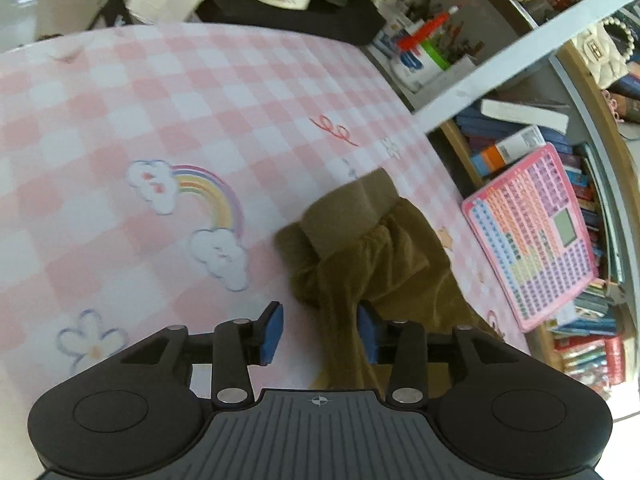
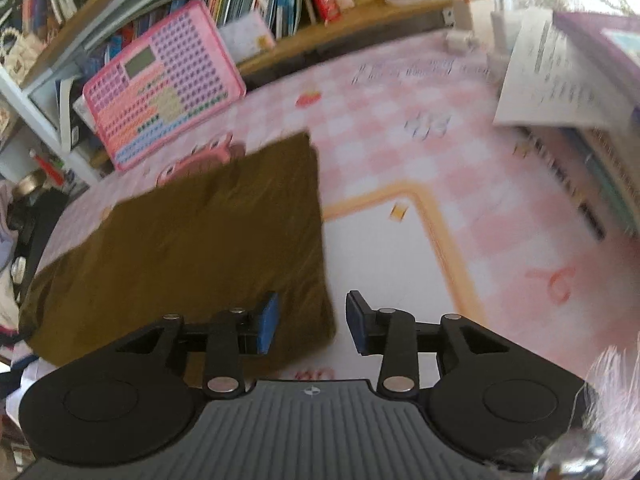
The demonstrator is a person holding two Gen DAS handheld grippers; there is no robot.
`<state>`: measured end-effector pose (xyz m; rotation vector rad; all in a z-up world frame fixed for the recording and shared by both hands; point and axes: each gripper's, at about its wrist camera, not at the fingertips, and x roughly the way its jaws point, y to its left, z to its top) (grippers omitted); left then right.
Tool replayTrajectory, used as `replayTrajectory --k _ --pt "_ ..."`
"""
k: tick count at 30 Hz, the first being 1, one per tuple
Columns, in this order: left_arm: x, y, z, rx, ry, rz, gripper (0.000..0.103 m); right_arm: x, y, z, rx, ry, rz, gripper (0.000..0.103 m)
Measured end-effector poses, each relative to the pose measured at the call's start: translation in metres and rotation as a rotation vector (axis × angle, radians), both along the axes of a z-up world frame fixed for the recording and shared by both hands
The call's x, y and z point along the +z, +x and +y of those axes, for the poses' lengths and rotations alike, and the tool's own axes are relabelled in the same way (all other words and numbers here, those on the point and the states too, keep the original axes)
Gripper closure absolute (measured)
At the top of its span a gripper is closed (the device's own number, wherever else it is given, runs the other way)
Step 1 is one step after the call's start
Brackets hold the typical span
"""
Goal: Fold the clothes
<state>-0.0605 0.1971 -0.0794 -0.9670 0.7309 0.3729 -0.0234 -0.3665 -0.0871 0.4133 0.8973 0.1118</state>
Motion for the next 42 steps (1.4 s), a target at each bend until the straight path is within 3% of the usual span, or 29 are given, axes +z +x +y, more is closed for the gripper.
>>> replayTrajectory --k 4,8,19,29,36,42 --pt "-0.001 -0.015 -0.008 0.032 -0.009 0.003 0.059 0.007 0.009 -0.011 -0.028 0.022 -0.043 0.068" --pt "-0.005 -0.021 -0.018 0.045 -0.026 0.011 0.059 0.009 0.019 -0.003 0.014 0.016 -0.075 0.064" --pt "-0.01 -0.021 -0.029 0.038 -0.043 0.004 0.052 0.0 0.026 0.034 0.144 0.02 -0.058 0.063" --pt "-0.014 -0.012 -0.015 0.031 -0.077 -0.025 0.051 -0.009 0.012 0.094 0.276 -0.025 -0.032 0.063" --pt "-0.014 0.0 -0.001 -0.002 -0.108 -0.032 0.051 -0.004 0.007 0.122 0.257 -0.05 -0.043 0.055" --pt "-0.019 0.007 0.013 -0.049 -0.141 -0.051 0.051 -0.002 0.0 0.15 0.241 -0.13 -0.047 0.045"
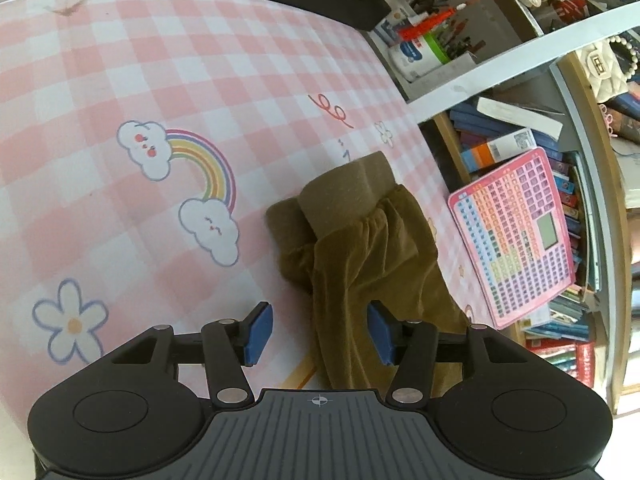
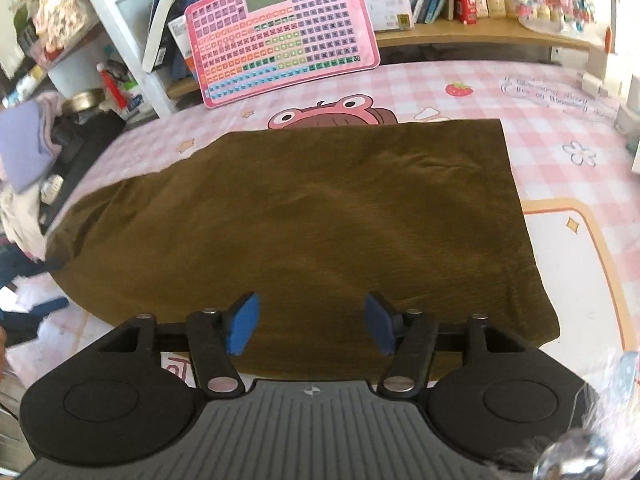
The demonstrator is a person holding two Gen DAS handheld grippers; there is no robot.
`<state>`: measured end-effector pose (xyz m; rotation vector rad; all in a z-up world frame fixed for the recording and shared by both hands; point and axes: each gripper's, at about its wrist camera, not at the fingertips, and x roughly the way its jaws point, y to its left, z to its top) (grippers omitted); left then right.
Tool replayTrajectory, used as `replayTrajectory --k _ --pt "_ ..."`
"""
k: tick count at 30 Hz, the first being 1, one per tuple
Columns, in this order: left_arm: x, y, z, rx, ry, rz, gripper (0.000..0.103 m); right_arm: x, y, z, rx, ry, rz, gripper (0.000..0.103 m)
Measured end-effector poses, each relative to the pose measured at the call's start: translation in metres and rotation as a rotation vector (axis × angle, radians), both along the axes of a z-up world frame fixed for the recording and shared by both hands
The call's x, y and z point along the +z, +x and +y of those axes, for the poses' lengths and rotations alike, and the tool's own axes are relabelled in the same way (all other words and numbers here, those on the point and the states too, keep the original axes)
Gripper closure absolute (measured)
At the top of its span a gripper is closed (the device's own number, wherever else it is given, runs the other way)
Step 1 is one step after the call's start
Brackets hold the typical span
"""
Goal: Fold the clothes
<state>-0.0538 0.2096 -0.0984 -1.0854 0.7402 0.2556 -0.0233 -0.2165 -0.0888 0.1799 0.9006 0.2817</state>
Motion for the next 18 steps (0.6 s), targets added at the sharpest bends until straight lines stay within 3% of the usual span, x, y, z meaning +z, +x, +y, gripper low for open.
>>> replayTrajectory --k 8,13,18 --pt "-0.013 0.009 0.014 -0.032 -0.066 -0.043 0.051 -0.008 0.002 0.068 0.081 -0.129 -0.045 0.045" --pt "-0.015 0.016 0.012 -0.017 -0.05 -0.071 0.051 -0.02 0.004 0.122 0.154 -0.203 -0.074 0.048" --pt "-0.019 0.023 0.015 -0.016 -0.084 -0.087 0.051 -0.03 -0.001 0.153 0.18 -0.268 -0.08 0.048"
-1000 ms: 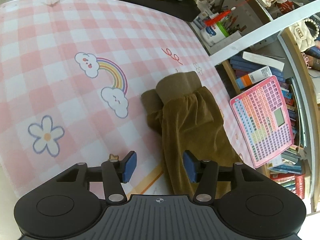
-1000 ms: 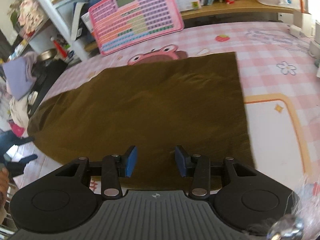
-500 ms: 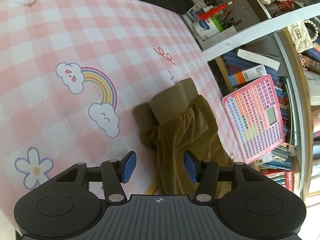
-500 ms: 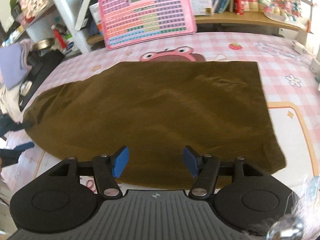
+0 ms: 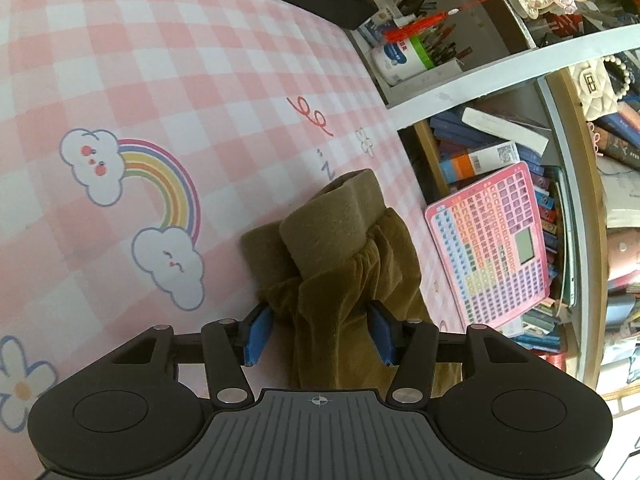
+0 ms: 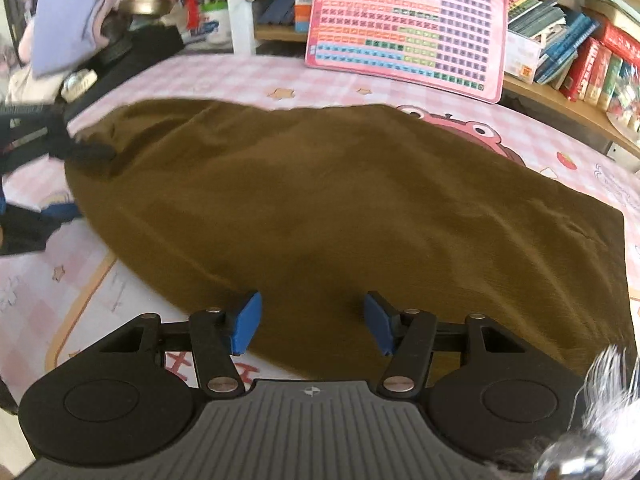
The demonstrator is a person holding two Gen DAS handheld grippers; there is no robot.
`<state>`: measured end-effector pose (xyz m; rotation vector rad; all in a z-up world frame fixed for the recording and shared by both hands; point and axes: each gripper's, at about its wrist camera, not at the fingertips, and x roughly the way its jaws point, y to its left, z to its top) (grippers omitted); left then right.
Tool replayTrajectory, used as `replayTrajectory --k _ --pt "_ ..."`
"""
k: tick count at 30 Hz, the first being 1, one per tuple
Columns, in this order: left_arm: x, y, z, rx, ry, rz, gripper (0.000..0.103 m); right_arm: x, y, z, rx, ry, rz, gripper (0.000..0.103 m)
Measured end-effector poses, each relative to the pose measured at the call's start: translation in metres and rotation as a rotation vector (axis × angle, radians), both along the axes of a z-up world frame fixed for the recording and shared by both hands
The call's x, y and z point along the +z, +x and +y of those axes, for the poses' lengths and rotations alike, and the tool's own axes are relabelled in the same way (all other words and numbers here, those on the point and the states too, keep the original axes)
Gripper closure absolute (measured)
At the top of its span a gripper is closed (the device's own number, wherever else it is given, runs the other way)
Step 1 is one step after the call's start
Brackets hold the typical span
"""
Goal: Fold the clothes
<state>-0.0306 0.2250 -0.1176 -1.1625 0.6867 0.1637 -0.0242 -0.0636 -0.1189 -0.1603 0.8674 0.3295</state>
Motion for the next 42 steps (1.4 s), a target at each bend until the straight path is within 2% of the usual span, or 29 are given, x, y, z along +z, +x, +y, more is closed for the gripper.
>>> replayTrajectory --k 4,6,7,8,10,12,14,18,22,26,30,37,38,40,42 --pt "-0.006 0.003 0.009 -0.006 -0.067 0.003 0.051 -0.002 -0.004 0.006 -0.024 -0.014 -0.001 0.048" --pt "-0.009 0.003 0.012 0.004 -0.101 0.004 0.056 -0.002 -0.005 0.005 -0.038 -0.012 -0.001 0.048" --pt "-0.009 0.004 0.012 0.003 -0.096 0.012 0.059 -0.003 -0.005 0.006 -0.045 -0.012 -0.002 0.048" --pt "-0.009 0.005 0.012 0.0 -0.086 0.021 0.066 -0.003 -0.006 0.006 -0.051 -0.014 -0.003 0.048" --pt "-0.009 0.006 0.012 -0.01 -0.068 0.033 0.072 -0.002 -0.006 0.009 -0.063 -0.023 0.001 0.048" --pt "-0.01 0.008 0.013 -0.03 -0.058 0.033 0.072 0.002 -0.004 0.011 -0.083 -0.03 0.0 0.05" --pt "-0.011 0.008 0.016 -0.054 -0.06 0.031 0.072 0.01 0.003 0.011 -0.119 -0.021 -0.049 0.051" --pt "-0.013 0.009 0.019 -0.082 -0.061 0.025 0.068 0.018 0.046 0.03 -0.121 -0.033 -0.081 0.051" --pt "-0.017 0.008 0.021 -0.099 -0.058 0.017 0.068 0.009 0.082 0.06 -0.093 -0.078 -0.114 0.051" --pt "-0.02 0.007 0.022 -0.099 -0.063 0.007 0.068 -0.007 0.097 0.076 -0.079 -0.113 -0.106 0.05" --pt "-0.024 0.008 0.024 -0.089 -0.083 0.001 0.068 -0.006 0.084 0.077 -0.071 -0.123 -0.121 0.049" --pt "-0.028 0.009 0.022 -0.074 -0.106 0.0 0.068 0.003 0.018 0.059 -0.008 -0.063 0.003 0.048" --pt "-0.029 0.009 0.022 -0.073 -0.109 -0.003 0.073 0.002 0.014 0.06 0.0 -0.063 0.003 0.048" --pt "-0.03 0.01 0.021 -0.072 -0.107 -0.006 0.074 0.001 0.006 0.06 0.016 -0.063 0.003 0.048" --pt "-0.026 0.011 0.018 -0.08 -0.088 -0.018 0.083 0.0 0.006 0.062 0.033 -0.072 -0.004 0.046"
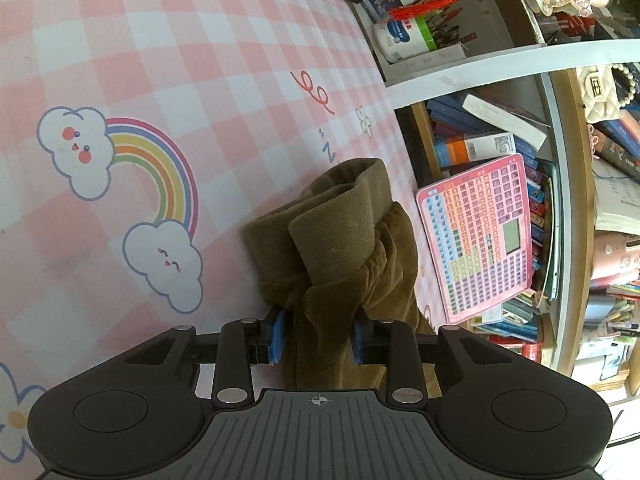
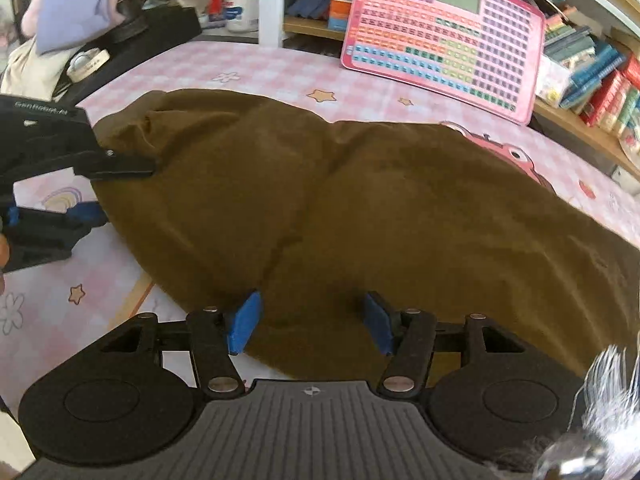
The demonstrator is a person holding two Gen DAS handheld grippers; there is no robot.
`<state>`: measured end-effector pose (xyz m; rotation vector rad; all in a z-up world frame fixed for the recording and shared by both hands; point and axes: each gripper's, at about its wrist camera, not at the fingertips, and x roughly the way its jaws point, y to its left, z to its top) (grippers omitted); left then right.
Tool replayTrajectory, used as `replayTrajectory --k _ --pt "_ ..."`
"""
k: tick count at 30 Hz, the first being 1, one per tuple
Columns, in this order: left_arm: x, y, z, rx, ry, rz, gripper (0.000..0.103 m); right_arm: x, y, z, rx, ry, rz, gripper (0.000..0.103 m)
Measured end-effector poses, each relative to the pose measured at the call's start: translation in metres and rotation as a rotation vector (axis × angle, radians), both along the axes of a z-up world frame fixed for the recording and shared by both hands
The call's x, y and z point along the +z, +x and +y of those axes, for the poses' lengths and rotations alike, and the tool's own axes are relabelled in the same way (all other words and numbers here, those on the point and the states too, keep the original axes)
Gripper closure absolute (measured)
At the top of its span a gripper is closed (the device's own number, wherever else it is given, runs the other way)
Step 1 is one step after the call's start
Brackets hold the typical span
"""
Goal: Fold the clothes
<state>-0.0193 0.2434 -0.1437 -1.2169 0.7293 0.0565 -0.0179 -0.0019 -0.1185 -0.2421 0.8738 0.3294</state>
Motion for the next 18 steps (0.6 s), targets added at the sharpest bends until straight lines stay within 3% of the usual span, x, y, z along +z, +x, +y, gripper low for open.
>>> replayTrajectory --k 3,7,10,14,18 --pt "0.014 -0.001 -0.007 -0.023 0.056 -0.052 0.088 -0.001 -0.002 0.0 0.018 -0.003 -0.015 0.046" --pt "0.058 0.002 -0.04 -0.181 0.27 -0.191 0.091 -0.003 -0.003 -0.005 0.036 0.022 -0.01 0.046" --pt "0.087 -0.005 -0.076 -0.293 0.472 -0.262 0.091 -0.002 -0.003 -0.009 0.057 0.044 0.005 0.045" --pt "0.11 -0.01 -0.117 -0.365 0.703 -0.295 0.091 0.008 -0.008 -0.032 0.069 0.093 0.012 0.042" --pt "0.13 -0.007 -0.156 -0.409 0.913 -0.252 0.091 0.024 -0.008 -0.084 0.01 0.132 -0.024 0.041"
